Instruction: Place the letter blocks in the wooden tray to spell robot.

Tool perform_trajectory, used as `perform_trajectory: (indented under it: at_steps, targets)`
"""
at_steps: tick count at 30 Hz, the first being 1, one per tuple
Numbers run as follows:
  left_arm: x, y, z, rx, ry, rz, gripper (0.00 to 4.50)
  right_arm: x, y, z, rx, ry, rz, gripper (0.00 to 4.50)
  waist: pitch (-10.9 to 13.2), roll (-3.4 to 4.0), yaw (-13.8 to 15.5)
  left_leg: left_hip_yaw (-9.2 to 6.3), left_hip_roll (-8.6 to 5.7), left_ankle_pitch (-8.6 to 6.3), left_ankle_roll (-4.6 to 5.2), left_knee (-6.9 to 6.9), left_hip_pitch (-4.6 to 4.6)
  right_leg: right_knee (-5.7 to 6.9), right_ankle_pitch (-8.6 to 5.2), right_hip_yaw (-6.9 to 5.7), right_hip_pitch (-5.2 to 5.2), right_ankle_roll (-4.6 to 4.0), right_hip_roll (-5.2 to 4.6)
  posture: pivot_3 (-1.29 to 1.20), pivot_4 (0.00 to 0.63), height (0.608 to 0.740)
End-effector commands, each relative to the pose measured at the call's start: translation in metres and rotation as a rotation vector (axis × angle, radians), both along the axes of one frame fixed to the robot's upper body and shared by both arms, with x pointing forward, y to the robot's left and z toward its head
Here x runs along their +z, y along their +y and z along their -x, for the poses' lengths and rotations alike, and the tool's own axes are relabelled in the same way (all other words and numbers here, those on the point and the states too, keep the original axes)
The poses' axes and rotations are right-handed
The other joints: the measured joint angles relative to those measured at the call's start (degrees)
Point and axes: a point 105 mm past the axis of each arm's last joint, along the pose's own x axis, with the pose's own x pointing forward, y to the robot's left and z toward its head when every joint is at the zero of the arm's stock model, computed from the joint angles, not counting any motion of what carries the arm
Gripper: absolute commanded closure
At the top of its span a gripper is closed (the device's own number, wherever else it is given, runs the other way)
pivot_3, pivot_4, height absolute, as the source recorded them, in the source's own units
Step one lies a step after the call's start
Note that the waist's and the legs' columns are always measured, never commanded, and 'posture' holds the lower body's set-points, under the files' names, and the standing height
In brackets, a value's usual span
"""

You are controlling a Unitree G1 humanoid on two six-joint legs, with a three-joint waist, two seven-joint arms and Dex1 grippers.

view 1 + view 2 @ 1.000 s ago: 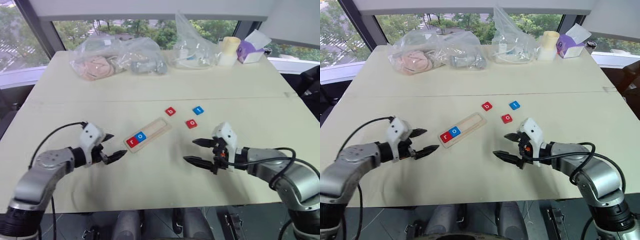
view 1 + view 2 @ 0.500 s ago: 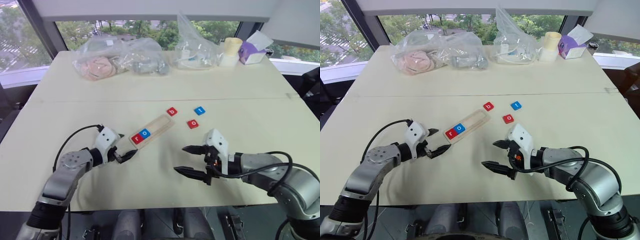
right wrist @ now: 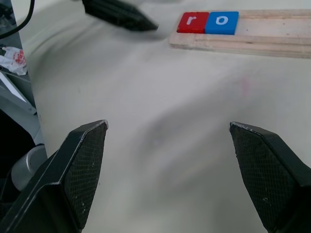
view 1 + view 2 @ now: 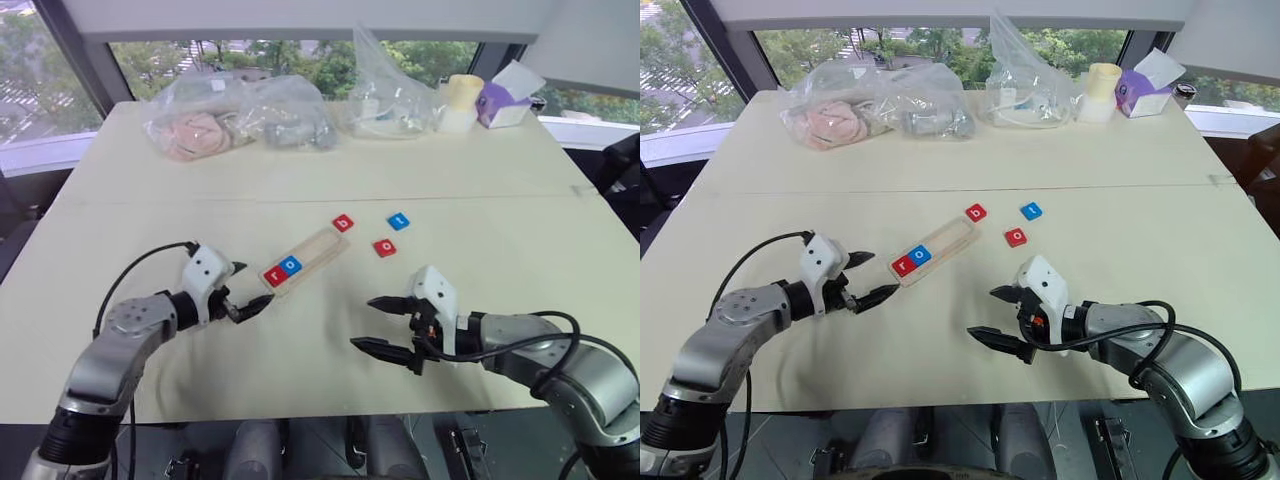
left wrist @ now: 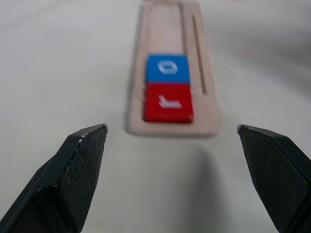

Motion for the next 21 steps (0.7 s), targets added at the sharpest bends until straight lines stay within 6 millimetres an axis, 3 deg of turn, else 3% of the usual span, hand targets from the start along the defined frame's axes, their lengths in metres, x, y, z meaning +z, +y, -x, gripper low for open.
perform_trajectory:
  at_steps: [1,8,16,17,19,20,21]
  targets:
    - [0.000,-0.006,-0.007,0.021,-0.049,-0.019,0.00,0.007,0.005,-0.001,0.021,-0.036,-0.014,0.40,0.00,0.00,0.00,0.01,0.00,0.00,0.00,0.00,0.00,-0.01,0.00,0.00,0.00,0.00,-0.01,0.00,0.150,0.739]
    - [-0.021,-0.028,-0.016,-0.031,-0.022,-0.032,0.00,0.014,0.007,-0.002,0.034,-0.051,-0.014,0.40,0.00,-0.02,0.05,0.00,-0.03,0.00,0.01,-0.01,-0.02,0.00,0.01,-0.01,0.00,-0.01,0.01,0.00,0.150,0.739]
    - [-0.045,-0.033,-0.022,-0.034,0.047,-0.063,0.00,0.013,0.009,-0.001,0.010,-0.050,-0.017,0.40,-0.04,-0.02,0.09,-0.01,-0.02,0.01,0.01,0.03,0.02,0.00,0.01,-0.01,0.07,-0.01,0.00,0.00,0.150,0.739]
    - [-0.045,-0.033,-0.022,-0.034,0.051,-0.062,0.42,0.013,0.009,-0.001,0.007,-0.051,-0.016,0.35,-0.04,-0.03,0.09,-0.01,-0.02,0.01,0.01,0.03,0.02,0.00,0.01,-0.01,0.07,-0.01,0.00,0.00,0.150,0.739]
    - [-0.047,-0.031,-0.021,-0.032,0.055,-0.061,0.83,0.013,0.008,-0.001,0.003,-0.050,-0.014,0.35,-0.05,-0.02,0.06,-0.01,-0.02,0.01,0.01,0.03,0.02,0.00,0.01,-0.01,0.08,-0.01,0.00,0.00,0.150,0.739]
    - [-0.048,-0.030,-0.021,-0.030,0.055,-0.063,1.28,0.012,0.008,-0.001,0.002,-0.050,-0.013,0.35,-0.05,-0.03,0.06,-0.02,-0.02,0.01,0.01,0.03,0.03,0.01,0.01,-0.01,0.08,0.00,0.00,0.00,0.150,0.739]
    - [-0.049,-0.029,-0.022,-0.028,0.055,-0.064,1.35,0.012,0.008,-0.001,0.001,-0.050,-0.013,0.35,-0.06,-0.02,0.05,-0.02,-0.02,0.01,0.01,0.03,0.03,0.01,0.01,-0.01,0.08,0.00,0.00,0.00,0.150,0.739]
